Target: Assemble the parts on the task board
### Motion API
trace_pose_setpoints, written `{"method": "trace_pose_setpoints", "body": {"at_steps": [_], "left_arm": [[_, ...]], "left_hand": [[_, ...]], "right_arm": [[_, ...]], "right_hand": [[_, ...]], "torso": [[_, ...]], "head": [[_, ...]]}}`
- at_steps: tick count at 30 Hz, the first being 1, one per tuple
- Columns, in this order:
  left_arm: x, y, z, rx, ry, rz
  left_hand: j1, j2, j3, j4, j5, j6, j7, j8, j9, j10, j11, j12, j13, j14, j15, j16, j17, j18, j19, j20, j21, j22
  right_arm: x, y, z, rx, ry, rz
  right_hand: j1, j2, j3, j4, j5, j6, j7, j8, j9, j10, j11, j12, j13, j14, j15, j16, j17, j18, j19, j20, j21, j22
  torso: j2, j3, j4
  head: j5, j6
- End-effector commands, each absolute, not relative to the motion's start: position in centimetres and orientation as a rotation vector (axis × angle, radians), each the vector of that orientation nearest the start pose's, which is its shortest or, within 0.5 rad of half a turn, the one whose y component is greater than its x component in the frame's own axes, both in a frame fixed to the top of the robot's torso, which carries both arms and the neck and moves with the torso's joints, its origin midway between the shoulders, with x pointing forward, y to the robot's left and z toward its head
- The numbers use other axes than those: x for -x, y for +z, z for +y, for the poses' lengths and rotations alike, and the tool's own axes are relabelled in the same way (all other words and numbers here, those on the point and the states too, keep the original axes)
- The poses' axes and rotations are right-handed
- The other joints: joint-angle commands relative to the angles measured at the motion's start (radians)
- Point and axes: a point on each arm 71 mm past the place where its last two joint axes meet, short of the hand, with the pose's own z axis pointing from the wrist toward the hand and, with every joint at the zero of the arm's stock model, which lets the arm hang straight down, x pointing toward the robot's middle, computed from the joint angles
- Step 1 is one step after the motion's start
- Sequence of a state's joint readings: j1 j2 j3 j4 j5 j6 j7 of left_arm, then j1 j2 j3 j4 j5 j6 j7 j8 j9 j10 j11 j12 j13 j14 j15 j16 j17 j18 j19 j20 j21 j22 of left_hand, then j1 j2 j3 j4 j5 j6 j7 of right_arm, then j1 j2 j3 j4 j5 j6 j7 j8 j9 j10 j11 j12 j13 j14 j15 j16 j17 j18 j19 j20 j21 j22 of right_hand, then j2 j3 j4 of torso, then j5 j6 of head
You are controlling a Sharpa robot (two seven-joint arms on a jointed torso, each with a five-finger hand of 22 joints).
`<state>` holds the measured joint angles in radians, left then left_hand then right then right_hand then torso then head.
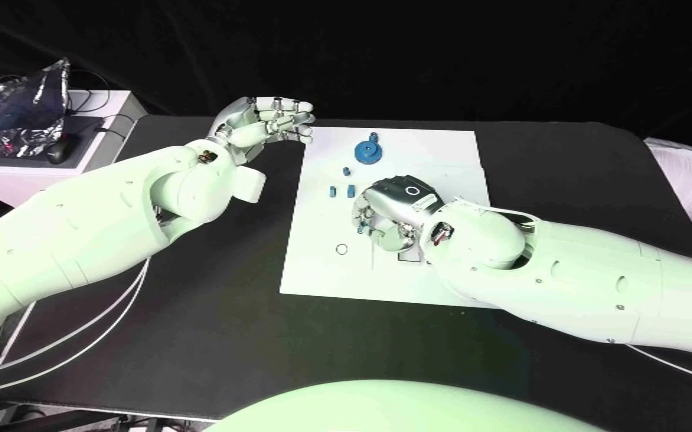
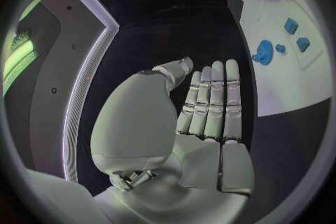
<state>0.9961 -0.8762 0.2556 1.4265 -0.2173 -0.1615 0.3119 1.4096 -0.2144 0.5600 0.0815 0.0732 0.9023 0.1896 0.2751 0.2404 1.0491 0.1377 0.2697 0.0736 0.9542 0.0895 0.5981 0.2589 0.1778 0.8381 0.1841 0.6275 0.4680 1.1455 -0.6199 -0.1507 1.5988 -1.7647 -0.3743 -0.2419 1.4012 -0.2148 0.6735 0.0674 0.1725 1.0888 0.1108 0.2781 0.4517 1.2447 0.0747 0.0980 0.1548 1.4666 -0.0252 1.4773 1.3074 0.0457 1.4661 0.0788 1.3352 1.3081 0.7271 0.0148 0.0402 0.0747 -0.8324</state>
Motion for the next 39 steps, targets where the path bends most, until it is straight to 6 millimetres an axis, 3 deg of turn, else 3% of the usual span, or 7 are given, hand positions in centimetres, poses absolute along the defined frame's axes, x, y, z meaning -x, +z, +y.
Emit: {"method": "trace_pose_setpoints", "body": {"at_steps": [1,28,30,33,36,39], "left_arm": [[-50.21,-17.95,25.59,1.042,-1.565,1.393],[-50.12,-17.93,25.82,1.041,-1.559,1.401],[-50.12,-17.92,25.83,1.041,-1.559,1.401],[-50.12,-17.92,25.84,1.041,-1.558,1.401],[-50.13,-17.94,25.85,1.041,-1.558,1.402],[-50.14,-17.96,25.85,1.042,-1.558,1.404]], "left_hand": [[0.009,0.003,-0.006,-0.002,0.000,0.001,0.007,0.001,-0.001,0.000,0.004,-0.004,-0.002,0.003,0.003,-0.003,0.001,0.001,-0.001,0.004,-0.003,-0.002],[0.008,0.002,-0.007,-0.001,0.000,0.002,0.008,0.001,-0.001,-0.002,0.005,-0.006,-0.002,0.002,0.004,-0.007,0.002,0.001,-0.002,0.005,-0.006,-0.003],[0.008,0.002,-0.007,-0.001,0.000,0.002,0.008,0.001,-0.001,-0.002,0.005,-0.006,-0.002,0.002,0.004,-0.007,0.002,0.001,-0.002,0.005,-0.006,-0.003],[0.008,0.002,-0.007,-0.001,0.000,0.002,0.008,0.001,-0.001,-0.002,0.005,-0.006,-0.002,0.002,0.004,-0.007,0.002,0.001,-0.002,0.005,-0.006,-0.003],[0.008,0.002,-0.007,-0.001,0.000,0.002,0.008,0.001,-0.001,-0.002,0.005,-0.006,-0.002,0.002,0.004,-0.007,0.002,0.001,-0.002,0.005,-0.006,-0.003],[0.009,0.003,-0.007,-0.001,0.000,0.002,0.008,0.001,-0.001,-0.003,0.005,-0.007,-0.002,0.002,0.004,-0.010,0.003,0.001,-0.002,0.005,-0.008,-0.004]], "right_arm": [[-42.35,-22.83,-6.94,0.527,0.693,1.583],[-42.07,-23.80,-6.45,0.569,0.688,1.613],[-42.06,-23.80,-6.44,0.564,0.698,1.612],[-42.03,-23.74,-6.44,0.553,0.717,1.605],[-42.00,-23.61,-6.48,0.540,0.726,1.591],[-41.99,-23.42,-6.65,0.521,0.728,1.572]], "right_hand": [[0.001,0.009,0.004,-0.001,0.005,0.000,0.003,0.003,0.001,0.035,-0.026,-0.001,0.001,0.061,-0.004,-0.003,0.060,0.004,0.034,-0.008,-0.005,0.136],[-0.004,0.008,0.006,-0.005,0.006,-0.001,0.005,0.002,0.003,0.036,-0.025,-0.005,-0.001,0.062,-0.003,-0.003,0.060,0.004,0.034,-0.008,-0.006,0.136],[-0.013,0.003,0.004,-0.006,0.004,-0.008,0.009,-0.001,0.004,0.030,-0.021,-0.013,-0.004,0.062,0.000,-0.002,0.060,0.004,0.033,-0.007,-0.007,0.136],[-0.073,-0.037,-0.035,0.014,0.010,-0.050,0.018,-0.031,-0.005,-0.007,-0.006,-0.036,-0.018,0.061,0.014,-0.004,0.056,0.006,0.029,0.004,-0.021,0.130],[-0.098,-0.064,-0.064,0.026,0.004,-0.073,0.016,-0.053,-0.014,-0.062,0.003,-0.038,-0.036,0.058,0.022,-0.009,0.045,0.012,0.020,0.012,-0.052,0.115],[-0.099,-0.071,-0.104,0.025,0.004,-0.088,0.010,-0.070,-0.021,-0.100,0.009,-0.036,-0.047,0.050,0.027,-0.023,0.018,0.022,0.006,0.017,-0.103,0.089]], "torso": [[0.000,0.0005,-0.0002],[-0.001,-0.0009,-0.0015],[-0.001,-0.0014,-0.0015],[-0.002,-0.0017,-0.0013],[-0.002,-0.0006,-0.0015],[-0.003,-0.0006,-0.0012]], "head": [[0.003,-0.004],[0.008,-0.017],[0.008,-0.017],[0.008,-0.017],[0.008,-0.016],[0.006,-0.015]]}}
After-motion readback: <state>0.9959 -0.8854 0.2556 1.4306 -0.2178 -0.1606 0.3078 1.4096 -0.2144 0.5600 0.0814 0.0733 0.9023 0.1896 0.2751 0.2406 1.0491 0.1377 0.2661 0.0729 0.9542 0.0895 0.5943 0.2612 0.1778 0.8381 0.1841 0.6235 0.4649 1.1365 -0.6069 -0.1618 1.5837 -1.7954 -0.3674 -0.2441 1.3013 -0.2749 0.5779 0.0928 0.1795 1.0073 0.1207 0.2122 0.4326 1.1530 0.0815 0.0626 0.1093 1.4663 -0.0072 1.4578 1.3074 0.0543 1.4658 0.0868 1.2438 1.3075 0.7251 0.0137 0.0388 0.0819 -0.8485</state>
